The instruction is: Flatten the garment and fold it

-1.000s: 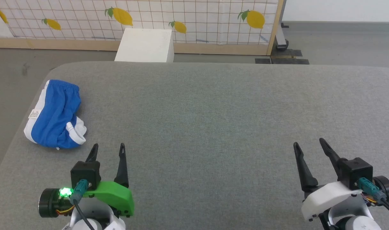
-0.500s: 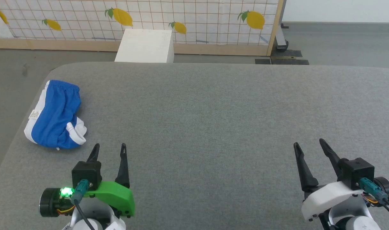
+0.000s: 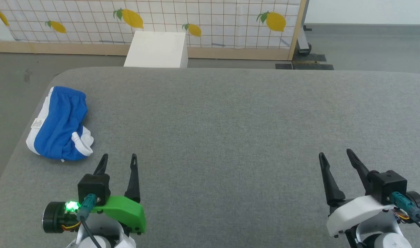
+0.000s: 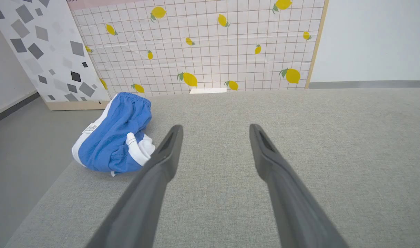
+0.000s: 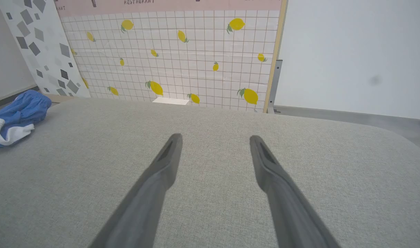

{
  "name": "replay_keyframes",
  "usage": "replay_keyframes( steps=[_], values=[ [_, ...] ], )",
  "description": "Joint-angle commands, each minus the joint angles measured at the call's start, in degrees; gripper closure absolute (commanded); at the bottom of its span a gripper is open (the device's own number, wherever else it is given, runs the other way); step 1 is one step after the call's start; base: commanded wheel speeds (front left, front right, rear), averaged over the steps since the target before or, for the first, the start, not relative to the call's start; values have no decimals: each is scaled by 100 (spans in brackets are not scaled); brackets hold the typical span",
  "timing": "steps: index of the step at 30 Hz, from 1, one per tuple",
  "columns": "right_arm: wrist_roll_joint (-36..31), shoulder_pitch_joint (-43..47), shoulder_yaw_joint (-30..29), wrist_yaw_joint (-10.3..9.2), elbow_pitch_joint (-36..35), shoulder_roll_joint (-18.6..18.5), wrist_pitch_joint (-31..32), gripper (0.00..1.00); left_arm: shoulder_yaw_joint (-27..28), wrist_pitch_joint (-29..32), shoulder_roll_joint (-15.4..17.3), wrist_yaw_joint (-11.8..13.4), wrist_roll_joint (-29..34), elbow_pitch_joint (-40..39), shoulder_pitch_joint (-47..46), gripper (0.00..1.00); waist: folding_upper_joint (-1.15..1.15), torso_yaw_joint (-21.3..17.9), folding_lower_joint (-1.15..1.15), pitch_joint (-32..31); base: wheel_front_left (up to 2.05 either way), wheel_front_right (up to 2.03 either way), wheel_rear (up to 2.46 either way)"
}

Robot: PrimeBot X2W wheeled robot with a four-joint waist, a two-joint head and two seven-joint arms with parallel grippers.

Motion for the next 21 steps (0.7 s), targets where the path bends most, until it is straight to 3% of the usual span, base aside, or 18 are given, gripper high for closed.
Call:
replay_keyframes(
  steps=[1,21],
  values=[
    [50,-100,-13,-5,2,11,-52,0,-7,-46,55,40,-34,-25,29,0,0,-1,0,4,0,0,0],
    [133,-137,-44,-6,-37,15,-148,0,-142,-245,153,78,-110,-54,14,0,0,4,0,27,0,0,0]
  ],
)
